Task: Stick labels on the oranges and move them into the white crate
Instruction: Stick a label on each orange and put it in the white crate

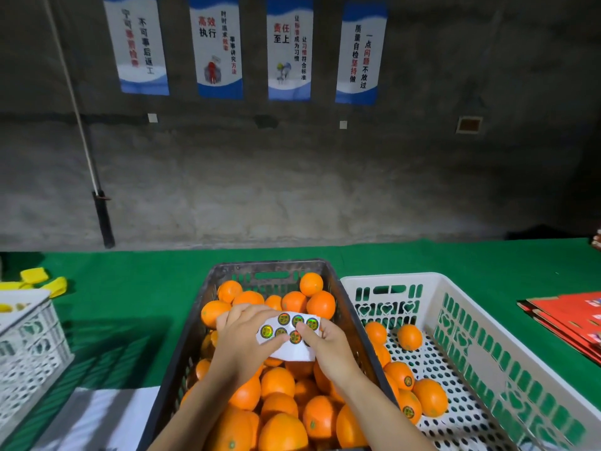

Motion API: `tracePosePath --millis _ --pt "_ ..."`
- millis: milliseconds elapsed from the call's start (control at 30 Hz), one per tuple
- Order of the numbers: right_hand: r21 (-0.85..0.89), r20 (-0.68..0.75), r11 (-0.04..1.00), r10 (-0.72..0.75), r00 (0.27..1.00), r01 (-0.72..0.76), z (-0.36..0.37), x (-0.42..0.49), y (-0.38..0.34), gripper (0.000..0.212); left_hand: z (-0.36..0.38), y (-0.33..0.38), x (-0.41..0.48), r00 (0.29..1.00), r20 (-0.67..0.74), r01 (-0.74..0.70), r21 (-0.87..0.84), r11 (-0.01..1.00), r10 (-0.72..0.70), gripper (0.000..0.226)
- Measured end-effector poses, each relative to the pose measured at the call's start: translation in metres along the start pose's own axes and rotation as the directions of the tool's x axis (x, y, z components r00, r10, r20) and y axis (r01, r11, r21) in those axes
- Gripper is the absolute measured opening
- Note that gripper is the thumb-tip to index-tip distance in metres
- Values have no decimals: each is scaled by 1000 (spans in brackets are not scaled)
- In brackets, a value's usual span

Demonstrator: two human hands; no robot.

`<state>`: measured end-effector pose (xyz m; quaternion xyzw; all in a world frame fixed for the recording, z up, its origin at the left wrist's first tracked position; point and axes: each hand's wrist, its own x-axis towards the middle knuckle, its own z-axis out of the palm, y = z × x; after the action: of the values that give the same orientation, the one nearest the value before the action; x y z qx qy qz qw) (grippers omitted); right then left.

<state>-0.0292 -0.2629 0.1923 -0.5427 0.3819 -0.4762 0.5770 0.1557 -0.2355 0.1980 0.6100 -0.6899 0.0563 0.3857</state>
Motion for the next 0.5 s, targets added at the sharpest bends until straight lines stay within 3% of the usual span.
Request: tracePosePath --millis 500 --pt "11 4 1000 11 1000 -11 0 0 3 24 2 -1 1 989 112 111 -161 981 -94 16"
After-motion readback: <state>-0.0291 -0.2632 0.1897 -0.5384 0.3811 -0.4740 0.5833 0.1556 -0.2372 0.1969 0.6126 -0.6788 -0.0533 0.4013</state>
